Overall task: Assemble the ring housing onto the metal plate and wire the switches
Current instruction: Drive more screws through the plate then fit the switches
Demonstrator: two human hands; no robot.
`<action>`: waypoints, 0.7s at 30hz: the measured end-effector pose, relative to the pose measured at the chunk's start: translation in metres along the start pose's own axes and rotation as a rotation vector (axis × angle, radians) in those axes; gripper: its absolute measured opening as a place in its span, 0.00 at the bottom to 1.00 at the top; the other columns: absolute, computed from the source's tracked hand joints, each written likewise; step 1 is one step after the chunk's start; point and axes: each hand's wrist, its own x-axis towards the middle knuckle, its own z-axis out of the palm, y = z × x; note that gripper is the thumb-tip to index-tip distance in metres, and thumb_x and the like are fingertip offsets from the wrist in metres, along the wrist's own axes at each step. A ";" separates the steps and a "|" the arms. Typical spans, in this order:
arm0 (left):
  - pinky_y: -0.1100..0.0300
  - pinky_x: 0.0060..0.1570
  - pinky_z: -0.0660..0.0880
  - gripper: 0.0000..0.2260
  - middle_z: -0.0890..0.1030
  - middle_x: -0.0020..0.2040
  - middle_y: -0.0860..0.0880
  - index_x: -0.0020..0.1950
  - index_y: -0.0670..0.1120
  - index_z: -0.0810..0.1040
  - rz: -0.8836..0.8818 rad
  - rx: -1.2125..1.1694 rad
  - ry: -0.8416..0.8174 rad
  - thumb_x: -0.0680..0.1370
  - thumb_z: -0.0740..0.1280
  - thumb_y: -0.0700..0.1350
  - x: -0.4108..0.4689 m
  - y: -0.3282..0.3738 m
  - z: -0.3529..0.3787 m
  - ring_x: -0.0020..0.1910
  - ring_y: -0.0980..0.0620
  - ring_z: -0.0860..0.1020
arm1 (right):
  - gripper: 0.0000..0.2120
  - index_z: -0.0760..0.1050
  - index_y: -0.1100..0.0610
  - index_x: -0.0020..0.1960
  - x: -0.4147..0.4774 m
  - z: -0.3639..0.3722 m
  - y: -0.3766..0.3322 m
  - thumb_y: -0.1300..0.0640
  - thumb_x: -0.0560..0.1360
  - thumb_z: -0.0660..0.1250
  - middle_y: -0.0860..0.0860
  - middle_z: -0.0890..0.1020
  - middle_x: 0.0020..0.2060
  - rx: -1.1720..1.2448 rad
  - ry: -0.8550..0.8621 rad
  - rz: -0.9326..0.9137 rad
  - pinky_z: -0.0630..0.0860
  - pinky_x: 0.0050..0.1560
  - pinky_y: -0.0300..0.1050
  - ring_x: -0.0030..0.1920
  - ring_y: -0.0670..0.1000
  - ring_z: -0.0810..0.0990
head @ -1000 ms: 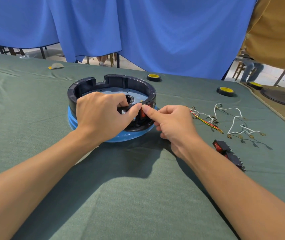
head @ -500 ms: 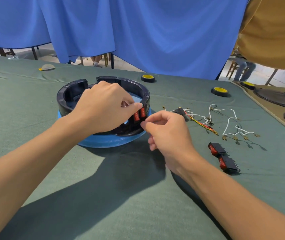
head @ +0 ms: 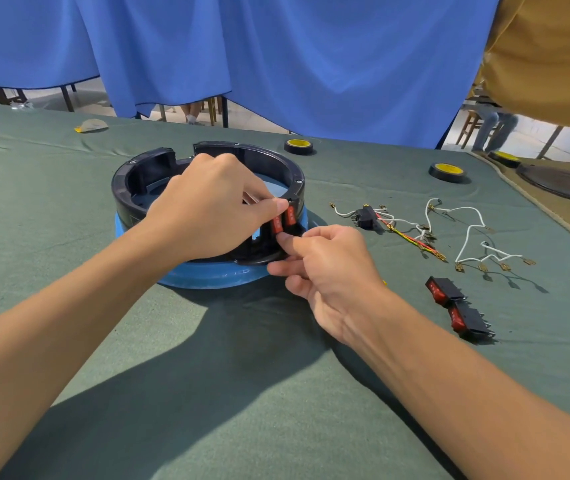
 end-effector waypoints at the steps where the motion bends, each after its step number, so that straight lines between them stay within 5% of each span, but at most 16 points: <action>1: 0.50 0.44 0.79 0.08 0.84 0.38 0.55 0.43 0.56 0.86 -0.002 -0.022 -0.006 0.76 0.69 0.56 0.001 -0.001 -0.001 0.35 0.60 0.78 | 0.10 0.68 0.58 0.40 0.000 0.000 -0.001 0.67 0.76 0.67 0.53 0.81 0.31 0.005 0.000 0.000 0.64 0.19 0.34 0.22 0.48 0.78; 5: 0.64 0.36 0.74 0.08 0.85 0.39 0.52 0.45 0.51 0.87 0.024 -0.024 -0.005 0.76 0.70 0.52 0.002 -0.002 0.000 0.34 0.68 0.77 | 0.04 0.74 0.63 0.45 0.004 0.005 -0.002 0.67 0.74 0.69 0.52 0.73 0.19 -0.036 0.003 0.039 0.60 0.18 0.34 0.19 0.47 0.68; 10: 0.47 0.40 0.78 0.10 0.84 0.37 0.45 0.45 0.48 0.87 0.120 0.027 0.004 0.78 0.68 0.51 -0.002 0.001 -0.001 0.34 0.42 0.80 | 0.05 0.73 0.62 0.43 0.006 0.007 0.000 0.67 0.74 0.68 0.54 0.72 0.23 -0.045 0.001 0.034 0.58 0.18 0.35 0.19 0.47 0.67; 15: 0.46 0.43 0.79 0.11 0.85 0.39 0.44 0.48 0.46 0.87 0.219 0.074 0.012 0.78 0.68 0.50 -0.007 0.000 -0.003 0.35 0.41 0.81 | 0.09 0.68 0.59 0.43 0.004 0.004 0.003 0.66 0.76 0.67 0.53 0.75 0.27 -0.014 -0.009 -0.013 0.65 0.20 0.37 0.21 0.46 0.73; 21: 0.46 0.43 0.79 0.08 0.86 0.43 0.49 0.48 0.48 0.87 0.135 0.049 0.021 0.77 0.69 0.49 -0.004 -0.001 0.001 0.38 0.44 0.81 | 0.05 0.69 0.57 0.46 -0.002 0.003 0.004 0.65 0.76 0.64 0.53 0.79 0.31 -0.077 -0.021 -0.051 0.71 0.25 0.40 0.25 0.48 0.78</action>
